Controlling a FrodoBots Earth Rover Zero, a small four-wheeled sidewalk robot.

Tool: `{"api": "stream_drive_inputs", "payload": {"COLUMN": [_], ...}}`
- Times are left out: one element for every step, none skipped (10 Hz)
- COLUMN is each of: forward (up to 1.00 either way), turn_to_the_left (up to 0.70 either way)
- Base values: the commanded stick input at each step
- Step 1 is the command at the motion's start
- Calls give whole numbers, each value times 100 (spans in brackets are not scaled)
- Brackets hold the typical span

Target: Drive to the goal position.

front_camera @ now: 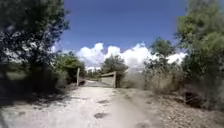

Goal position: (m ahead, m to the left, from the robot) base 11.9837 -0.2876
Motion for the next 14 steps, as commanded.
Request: {"api": "stream_drive_inputs", "payload": {"forward": [44,44,44,44,44,44,44,44,44,44,44,44,44,44], "turn_to_the_left": [27,27,23,6,2,2,2,2,2,7,19,27,27,27]}}
